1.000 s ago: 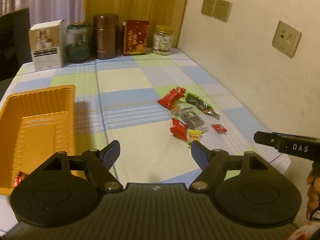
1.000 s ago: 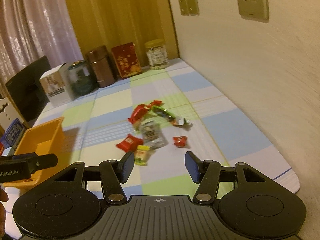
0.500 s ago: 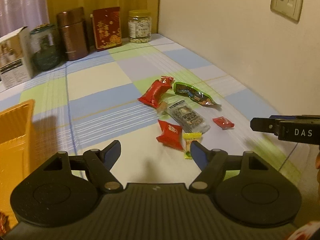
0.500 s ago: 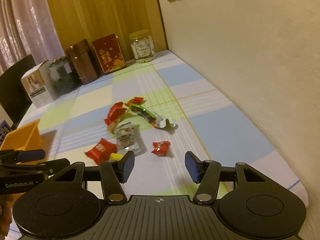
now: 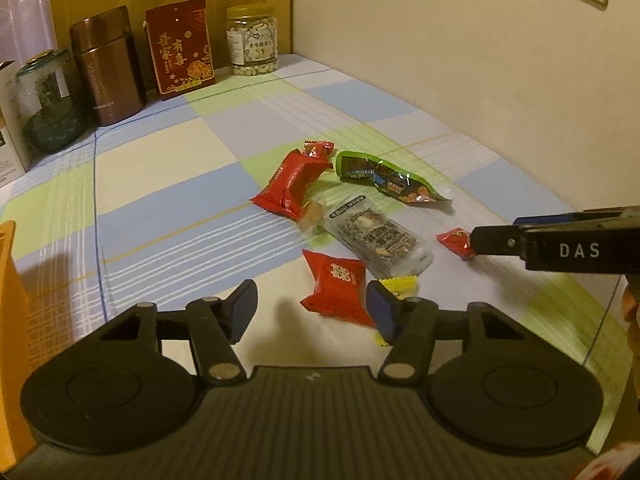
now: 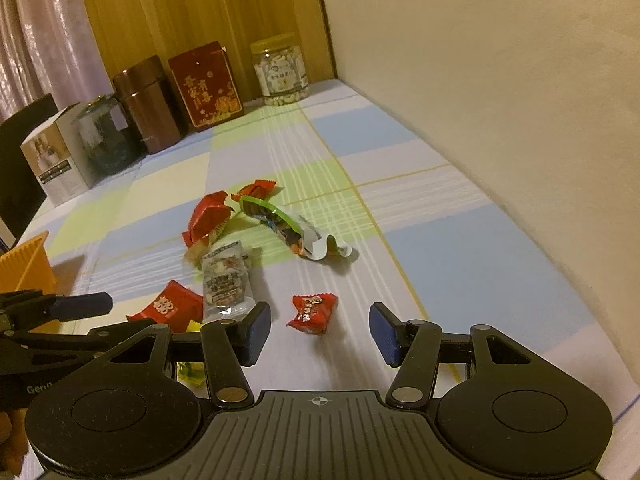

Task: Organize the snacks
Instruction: 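Grasp a red square packet with the left tool while the right tool grasps a small red candy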

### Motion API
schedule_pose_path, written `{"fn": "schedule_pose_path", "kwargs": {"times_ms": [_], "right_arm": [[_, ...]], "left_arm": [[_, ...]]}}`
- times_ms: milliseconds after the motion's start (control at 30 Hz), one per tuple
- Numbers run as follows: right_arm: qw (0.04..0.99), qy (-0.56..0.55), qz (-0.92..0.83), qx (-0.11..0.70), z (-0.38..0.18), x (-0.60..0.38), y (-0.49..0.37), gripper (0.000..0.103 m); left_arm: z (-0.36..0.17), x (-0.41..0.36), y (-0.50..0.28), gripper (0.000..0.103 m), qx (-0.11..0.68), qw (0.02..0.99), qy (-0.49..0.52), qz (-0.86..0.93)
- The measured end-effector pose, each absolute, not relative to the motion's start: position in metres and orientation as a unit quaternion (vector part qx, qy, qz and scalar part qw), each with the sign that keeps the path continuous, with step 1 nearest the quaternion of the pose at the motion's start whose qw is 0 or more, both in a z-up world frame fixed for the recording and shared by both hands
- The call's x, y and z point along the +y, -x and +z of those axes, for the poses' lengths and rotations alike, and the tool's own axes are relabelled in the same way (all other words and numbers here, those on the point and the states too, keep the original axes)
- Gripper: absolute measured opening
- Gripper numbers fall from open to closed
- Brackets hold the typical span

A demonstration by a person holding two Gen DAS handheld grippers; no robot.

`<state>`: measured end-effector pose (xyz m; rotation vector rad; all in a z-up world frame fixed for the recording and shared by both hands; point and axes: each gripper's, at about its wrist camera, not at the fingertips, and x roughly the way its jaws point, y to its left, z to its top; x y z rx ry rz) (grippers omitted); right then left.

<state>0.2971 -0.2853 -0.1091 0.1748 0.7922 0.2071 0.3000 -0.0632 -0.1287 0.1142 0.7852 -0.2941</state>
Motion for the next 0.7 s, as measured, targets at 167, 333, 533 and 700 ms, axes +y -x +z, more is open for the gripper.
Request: {"fn": "schedule_pose_path", "kwargs": {"times_ms": [167, 333, 533, 700], "right_arm": [[0.913, -0.082, 0.102, 0.385, -0.113, -0.283, -0.305, 0.056], [0.912, -0.079, 0.101, 0.389, -0.119, -0.282, -0.311, 0.056], [0.911, -0.075, 0.104, 0.392, -0.125, -0.279, -0.316, 0.054], [0.910, -0.069, 0.107, 0.394, -0.129, -0.274, -0.318, 0.042]], "left_arm": [[-0.135, -0.070, -0.306, 0.051, 0.377, 0.910, -0.072, -0.156], [-0.143, -0.077, -0.311, 0.046, 0.376, 0.908, -0.090, -0.165], [-0.148, -0.080, -0.316, 0.032, 0.375, 0.906, -0.094, -0.172], [-0.148, -0.080, -0.317, 0.024, 0.378, 0.906, -0.086, -0.169]]}}
